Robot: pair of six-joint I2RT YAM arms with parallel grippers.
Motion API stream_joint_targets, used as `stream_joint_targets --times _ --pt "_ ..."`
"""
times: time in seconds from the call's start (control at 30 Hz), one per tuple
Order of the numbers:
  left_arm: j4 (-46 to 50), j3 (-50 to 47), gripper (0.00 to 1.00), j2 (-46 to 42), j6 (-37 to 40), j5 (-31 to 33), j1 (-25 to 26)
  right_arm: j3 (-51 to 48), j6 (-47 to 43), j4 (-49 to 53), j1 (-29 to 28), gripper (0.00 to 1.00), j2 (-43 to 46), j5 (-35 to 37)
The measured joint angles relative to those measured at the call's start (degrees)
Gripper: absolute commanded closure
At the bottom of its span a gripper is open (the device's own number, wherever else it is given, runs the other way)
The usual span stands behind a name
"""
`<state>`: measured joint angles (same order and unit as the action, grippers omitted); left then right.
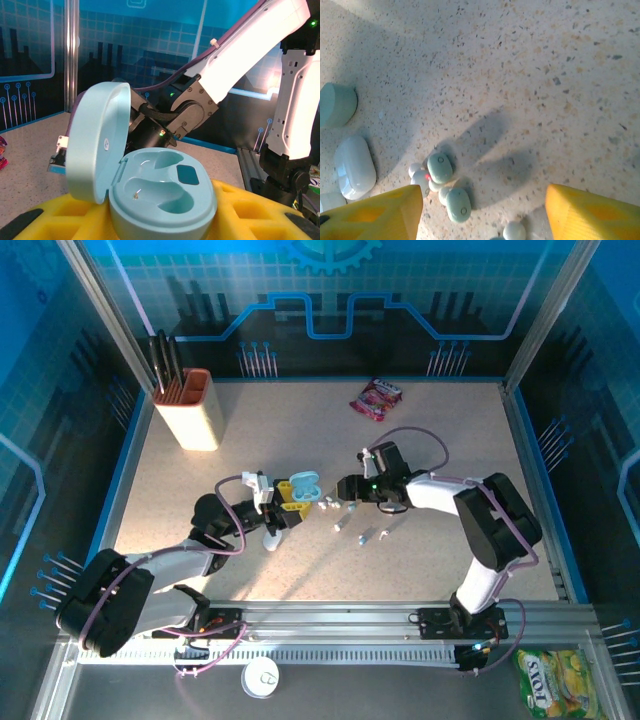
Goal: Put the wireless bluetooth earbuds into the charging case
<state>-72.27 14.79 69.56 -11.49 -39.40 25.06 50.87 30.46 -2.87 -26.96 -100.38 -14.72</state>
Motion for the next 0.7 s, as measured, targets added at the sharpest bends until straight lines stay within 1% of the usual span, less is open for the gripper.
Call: stream_joint_targets --times 0.07,0.2,0.33,0.7 --pt "0.00 0.00 0.58 0.00 0.11 0.26 -0.04 1.01 -0.52 0.33 0.04 0.38 -1.44 -1.27" --pt "0.00 0.00 0.58 0.02 0.98 0.70 -0.22 2.27 -1.62 1.68 0.00 0.39 -3.48 -4.15" --pt "-0.02 -0.02 0.58 0.02 1.11 0.87 -0.28 2.64 -2.29 2.89 -0.31 0.39 -3.50 -5.73" --pt "-0.02 -0.85 0.58 0.02 1.11 1.53 -0.90 0.66 -3.15 4.83 -0.39 0.39 -1.22 -5.88"
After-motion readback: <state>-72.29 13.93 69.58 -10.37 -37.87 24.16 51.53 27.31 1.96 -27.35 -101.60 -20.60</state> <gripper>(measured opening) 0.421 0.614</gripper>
